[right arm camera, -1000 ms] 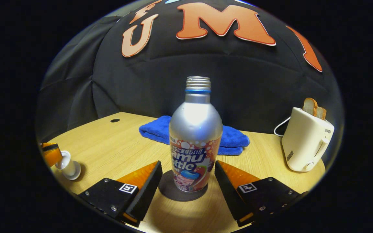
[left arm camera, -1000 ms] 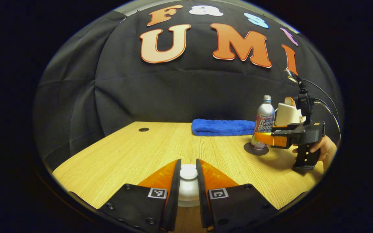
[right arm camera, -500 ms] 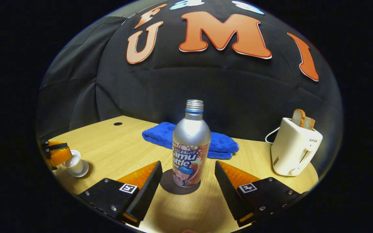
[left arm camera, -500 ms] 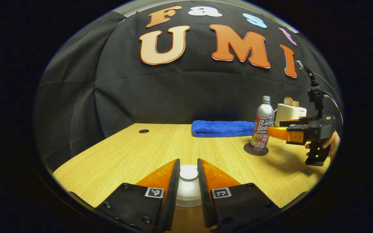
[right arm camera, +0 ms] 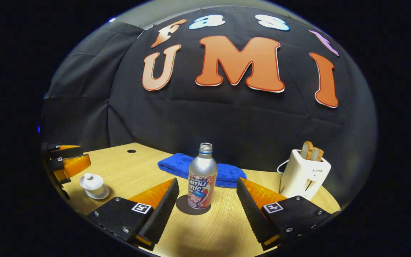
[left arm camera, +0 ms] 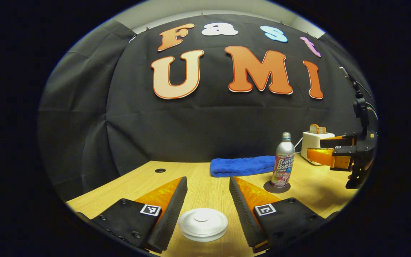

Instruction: Open the teacup lid with one hand, grasp the water bottle and pour water into the teacup with the other hand; after pouring, place the water bottle on the coaster and then close the teacup lid.

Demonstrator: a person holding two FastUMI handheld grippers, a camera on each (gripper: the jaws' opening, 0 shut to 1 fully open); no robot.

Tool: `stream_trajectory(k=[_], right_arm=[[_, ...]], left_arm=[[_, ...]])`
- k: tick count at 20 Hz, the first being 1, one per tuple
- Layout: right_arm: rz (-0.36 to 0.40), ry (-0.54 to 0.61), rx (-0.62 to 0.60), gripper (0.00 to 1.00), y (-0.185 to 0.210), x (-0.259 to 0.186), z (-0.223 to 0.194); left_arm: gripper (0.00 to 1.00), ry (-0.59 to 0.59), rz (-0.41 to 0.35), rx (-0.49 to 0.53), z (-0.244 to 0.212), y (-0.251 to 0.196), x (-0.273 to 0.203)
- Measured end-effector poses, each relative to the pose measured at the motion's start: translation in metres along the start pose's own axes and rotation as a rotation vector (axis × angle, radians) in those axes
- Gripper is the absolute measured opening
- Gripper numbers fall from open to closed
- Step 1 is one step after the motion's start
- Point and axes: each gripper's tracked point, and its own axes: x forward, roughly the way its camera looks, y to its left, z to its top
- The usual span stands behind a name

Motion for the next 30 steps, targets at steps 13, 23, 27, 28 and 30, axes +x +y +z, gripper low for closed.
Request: stream_trajectory(k=[13,23,27,28,30], right_arm=[[-0.079,-0.146,0.024,0.98,-0.031,-0.073,0.041],[-0.111,-0.147,0.015,0.99,-0.035,-0.091,0.029],[-0.112,-0.157,0.015,0.99,-0.033,-0.094,0.033],[-0.111,-0.161,0.019,0.99,-0.031,-0.095,0.034],[-0.115,-0.167,0.023,0.99,-0.032,-0.098,0.036]], left_arm=[[0.97,-0.143,-0.012,-0.079,0.077,-0.025,-0.019],[0.94,-0.130,-0.016,-0.084,0.071,-0.029,-0.029],[0.98,-0.124,-0.020,-0.080,0.069,-0.029,-0.030],[0.98,-0.124,-0.021,-0.079,0.070,-0.029,-0.031],[0.98,-0.131,-0.023,-0.070,0.073,-0.031,-0.033]])
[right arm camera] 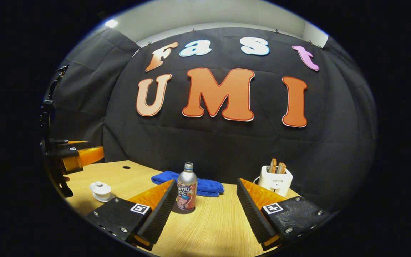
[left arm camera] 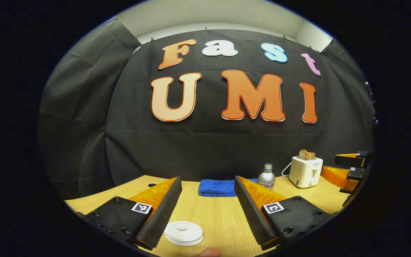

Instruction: Open the teacup lid with one hand, grasp the water bottle and pour water into the teacup with the other hand; after pouring, place the water bottle on the coaster and then close the teacup lid.

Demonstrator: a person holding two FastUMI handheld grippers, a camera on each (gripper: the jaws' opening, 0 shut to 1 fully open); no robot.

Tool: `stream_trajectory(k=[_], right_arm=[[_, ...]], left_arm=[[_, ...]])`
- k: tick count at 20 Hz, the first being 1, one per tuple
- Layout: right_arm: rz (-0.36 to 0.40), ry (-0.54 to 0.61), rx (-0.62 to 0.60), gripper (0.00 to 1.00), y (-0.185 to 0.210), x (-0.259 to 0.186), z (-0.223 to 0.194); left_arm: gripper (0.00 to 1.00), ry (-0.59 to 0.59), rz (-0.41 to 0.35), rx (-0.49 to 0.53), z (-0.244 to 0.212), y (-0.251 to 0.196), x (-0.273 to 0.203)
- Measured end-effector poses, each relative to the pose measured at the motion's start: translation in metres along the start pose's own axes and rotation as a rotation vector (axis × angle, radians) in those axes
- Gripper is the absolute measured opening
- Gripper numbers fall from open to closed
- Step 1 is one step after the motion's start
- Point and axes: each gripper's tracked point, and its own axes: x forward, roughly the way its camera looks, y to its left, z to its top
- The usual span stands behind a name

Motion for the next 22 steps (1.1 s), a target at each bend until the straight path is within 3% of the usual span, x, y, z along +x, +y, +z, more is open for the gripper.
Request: stream_trajectory(k=[13,17,18,22], right_arm=[[-0.028,0.001,0.026,0.99,-0.006,-0.019,-0.002],[-0.029,0.001,0.025,0.99,-0.004,-0.022,-0.001],[-0.027,-0.001,0.026,0.99,-0.003,-0.022,0.000],[-0.015,-0.006,0.012,0.99,0.000,-0.025,0.003]], left_arm=[[1.00,-0.008,-0.022,-0.004,0.000,-0.010,-0.012],[0.94,-0.002,-0.024,-0.014,-0.002,-0.010,-0.016],[0.98,0.000,-0.030,-0.011,-0.001,-0.011,-0.018],[0.98,0.010,-0.031,-0.005,-0.002,-0.011,-0.019]])
